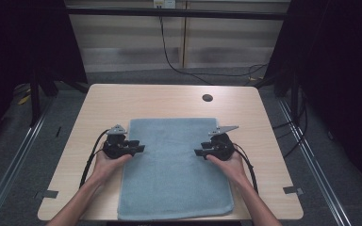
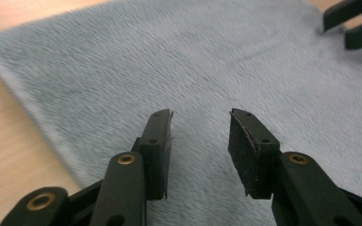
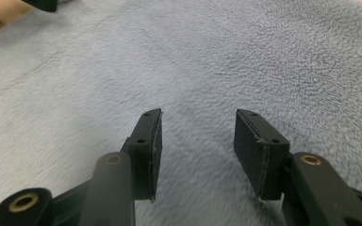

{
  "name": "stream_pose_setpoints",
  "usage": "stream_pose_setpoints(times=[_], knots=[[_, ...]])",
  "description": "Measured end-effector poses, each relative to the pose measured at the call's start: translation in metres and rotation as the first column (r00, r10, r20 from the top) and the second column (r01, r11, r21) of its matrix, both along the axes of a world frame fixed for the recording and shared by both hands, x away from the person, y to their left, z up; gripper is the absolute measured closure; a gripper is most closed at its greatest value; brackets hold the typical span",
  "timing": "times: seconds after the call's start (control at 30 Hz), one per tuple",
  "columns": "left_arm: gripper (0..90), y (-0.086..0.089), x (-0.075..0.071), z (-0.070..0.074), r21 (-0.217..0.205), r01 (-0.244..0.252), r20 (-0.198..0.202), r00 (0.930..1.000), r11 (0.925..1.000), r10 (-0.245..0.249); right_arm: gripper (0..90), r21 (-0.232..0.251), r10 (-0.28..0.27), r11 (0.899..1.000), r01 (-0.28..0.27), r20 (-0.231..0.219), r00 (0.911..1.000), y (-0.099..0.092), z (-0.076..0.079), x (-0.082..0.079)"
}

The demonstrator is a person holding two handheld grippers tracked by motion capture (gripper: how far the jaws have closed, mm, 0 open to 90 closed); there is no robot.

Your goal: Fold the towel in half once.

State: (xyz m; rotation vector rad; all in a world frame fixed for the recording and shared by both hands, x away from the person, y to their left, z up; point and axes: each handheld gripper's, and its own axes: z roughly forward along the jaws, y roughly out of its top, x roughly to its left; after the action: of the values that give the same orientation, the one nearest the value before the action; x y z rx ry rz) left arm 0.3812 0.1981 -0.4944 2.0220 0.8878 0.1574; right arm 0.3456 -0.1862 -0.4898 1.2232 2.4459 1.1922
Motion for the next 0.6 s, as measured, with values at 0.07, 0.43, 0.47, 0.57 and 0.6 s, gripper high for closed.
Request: stream_pose_setpoints(times=[0.07, 0.43, 0.47, 0.57, 0.6], knots=[[59.6, 0.003, 0.003, -0.004, 0.009, -0.011, -0.018, 0.9998, 0.9999, 0.012, 54.3, -0.017, -0.02, 1.0, 0.02, -0.008, 0.9998, 0.0, -0.007, 0.006], [60.5, 0.005, -0.024, -0.011, 0.06, 0.042, -0.013, 0.9991, 0.9973, -0.041, 54.4, 0.004, -0.012, 1.0, 0.012, -0.056, 0.9984, -0.006, -0.011, -0.021], [60.8, 0.005, -0.024, -0.011, 0.06, 0.042, -0.013, 0.9991, 0.9973, -0.041, 54.4, 0.004, -0.012, 1.0, 0.012, -0.056, 0.9984, -0.006, -0.011, -0.021], [61.5, 0.007, -0.041, -0.013, 0.039, 0.051, -0.003, 0.9987, 0.9979, -0.051, 54.3, 0.006, 0.003, 1.0, -0.002, -0.064, 0.9979, -0.01, -0.01, -0.036], [61.5, 0.007, -0.045, -0.013, 0.039, 0.049, -0.003, 0.9988, 0.998, -0.049, 54.3, 0.013, 0.002, 1.0, -0.001, -0.066, 0.9978, -0.01, -0.01, -0.039]])
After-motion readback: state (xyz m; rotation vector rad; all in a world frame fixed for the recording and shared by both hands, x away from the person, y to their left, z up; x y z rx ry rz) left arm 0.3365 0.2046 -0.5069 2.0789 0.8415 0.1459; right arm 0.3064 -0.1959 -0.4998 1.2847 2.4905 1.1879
